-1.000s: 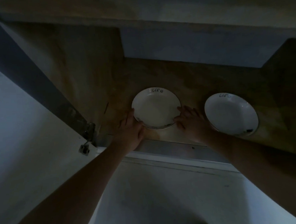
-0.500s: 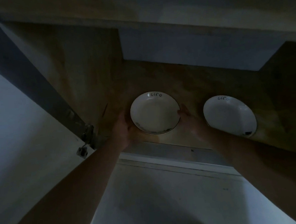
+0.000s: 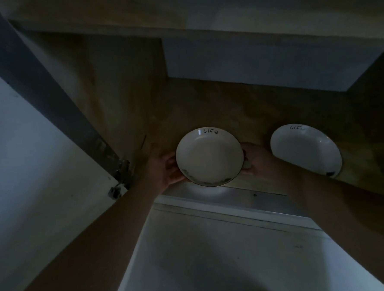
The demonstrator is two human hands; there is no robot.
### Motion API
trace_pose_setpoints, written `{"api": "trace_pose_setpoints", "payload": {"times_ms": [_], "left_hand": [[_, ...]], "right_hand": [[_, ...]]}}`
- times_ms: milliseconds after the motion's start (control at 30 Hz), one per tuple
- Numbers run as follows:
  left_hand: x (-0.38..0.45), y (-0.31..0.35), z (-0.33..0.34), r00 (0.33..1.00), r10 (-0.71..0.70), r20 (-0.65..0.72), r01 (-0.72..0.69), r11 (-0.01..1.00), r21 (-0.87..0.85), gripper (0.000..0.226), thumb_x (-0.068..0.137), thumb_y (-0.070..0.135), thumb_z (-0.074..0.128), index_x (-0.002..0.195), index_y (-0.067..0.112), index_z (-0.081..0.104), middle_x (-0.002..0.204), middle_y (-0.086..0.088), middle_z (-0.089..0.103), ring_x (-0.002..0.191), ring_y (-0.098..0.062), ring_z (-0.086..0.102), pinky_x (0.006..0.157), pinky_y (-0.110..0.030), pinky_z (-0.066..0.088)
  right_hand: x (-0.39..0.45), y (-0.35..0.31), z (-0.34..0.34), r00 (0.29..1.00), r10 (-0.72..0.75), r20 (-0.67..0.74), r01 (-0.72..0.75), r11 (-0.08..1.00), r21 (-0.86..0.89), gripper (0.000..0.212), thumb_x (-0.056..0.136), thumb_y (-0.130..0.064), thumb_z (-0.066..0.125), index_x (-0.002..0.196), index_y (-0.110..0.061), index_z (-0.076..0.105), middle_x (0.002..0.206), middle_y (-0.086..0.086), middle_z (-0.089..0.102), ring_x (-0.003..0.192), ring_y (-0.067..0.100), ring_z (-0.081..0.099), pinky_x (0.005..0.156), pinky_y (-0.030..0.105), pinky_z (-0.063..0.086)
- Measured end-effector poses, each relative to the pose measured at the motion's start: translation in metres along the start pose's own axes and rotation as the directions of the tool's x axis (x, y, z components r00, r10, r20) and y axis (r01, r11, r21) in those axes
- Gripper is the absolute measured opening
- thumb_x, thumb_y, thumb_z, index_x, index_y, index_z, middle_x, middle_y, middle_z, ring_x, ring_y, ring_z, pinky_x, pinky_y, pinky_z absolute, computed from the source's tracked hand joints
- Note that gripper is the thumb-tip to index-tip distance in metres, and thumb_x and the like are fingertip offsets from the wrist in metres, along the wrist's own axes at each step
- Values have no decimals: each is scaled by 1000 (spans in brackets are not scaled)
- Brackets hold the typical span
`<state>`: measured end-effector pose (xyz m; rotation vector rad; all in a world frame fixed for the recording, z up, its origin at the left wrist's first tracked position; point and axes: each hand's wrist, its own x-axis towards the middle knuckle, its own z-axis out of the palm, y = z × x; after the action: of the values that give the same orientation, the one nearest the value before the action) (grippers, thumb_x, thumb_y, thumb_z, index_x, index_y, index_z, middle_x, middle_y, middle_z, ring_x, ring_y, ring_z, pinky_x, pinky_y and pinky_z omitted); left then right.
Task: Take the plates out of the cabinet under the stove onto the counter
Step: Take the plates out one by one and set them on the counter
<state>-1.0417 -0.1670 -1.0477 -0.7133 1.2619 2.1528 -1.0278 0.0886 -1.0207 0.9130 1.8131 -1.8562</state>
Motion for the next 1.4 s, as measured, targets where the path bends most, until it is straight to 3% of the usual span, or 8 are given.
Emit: {"api": "trace_pose_setpoints", "payload": {"times_ms": [133,333,500,600,867,1033,1167,1400], "left_hand": [[-9,-2,-2,1000,0,6,0,1000,-12,81,90,74,25,134,11,53,134,-12,56,123,-35,51,103,-62,38],[-25,-10,-10,1000,9,9,-9,1000,10,79,89,75,27,130,14,56,135,-12,56,119,-35,55,94,-56,47],[-47,-18,-7,999,21,-50,-15,993,118,76,94,68,22,136,12,50,129,-14,60,105,-31,62,74,-45,51],[-73,-18,-9,997,24,-72,-12,986,166,68,96,64,24,131,13,54,124,-14,63,103,-30,63,79,-46,52],[-193,-2,8,978,-16,-210,57,980,191,59,96,64,30,126,20,56,125,-3,63,115,-27,58,95,-54,48],[-276,14,18,966,-65,-251,117,973,199,64,98,62,22,128,16,54,126,-2,61,116,-26,55,89,-46,47],[-341,32,23,951,-78,-300,131,978,161,62,98,61,23,124,16,56,119,0,62,112,-22,57,81,-41,48],[-455,61,48,931,-65,-359,131,978,164,48,101,55,23,113,25,58,111,10,61,102,-11,58,80,-39,50]], "right_hand": [[-5,2,-4,999,3,33,-4,999,33,22,97,-32,45,111,-23,60,109,1,63,93,19,61,96,51,49],[-18,4,-9,998,-30,47,29,999,28,17,97,-30,47,96,-25,63,102,0,66,92,19,63,84,48,54],[-35,11,-10,996,-1,84,0,1000,12,20,97,-25,44,100,-23,63,108,0,66,98,19,63,77,45,55],[-59,10,-12,991,19,134,-17,1000,-21,20,98,-24,46,109,-21,61,115,1,64,106,20,61,82,48,54],[-176,-12,-3,972,215,94,-213,977,-27,23,98,-23,43,108,-16,63,118,2,64,111,23,58,78,49,54],[-251,-24,1,956,287,64,-291,955,54,22,95,-24,45,103,-20,65,107,-2,63,108,24,57,84,52,51],[-309,-35,3,941,324,100,-332,940,80,34,92,-28,49,120,-17,63,124,4,62,116,26,57,89,57,50],[-425,-76,2,921,355,162,-372,924,91,28,95,-27,50,118,-18,65,123,6,63,114,24,59,86,50,54]]}}
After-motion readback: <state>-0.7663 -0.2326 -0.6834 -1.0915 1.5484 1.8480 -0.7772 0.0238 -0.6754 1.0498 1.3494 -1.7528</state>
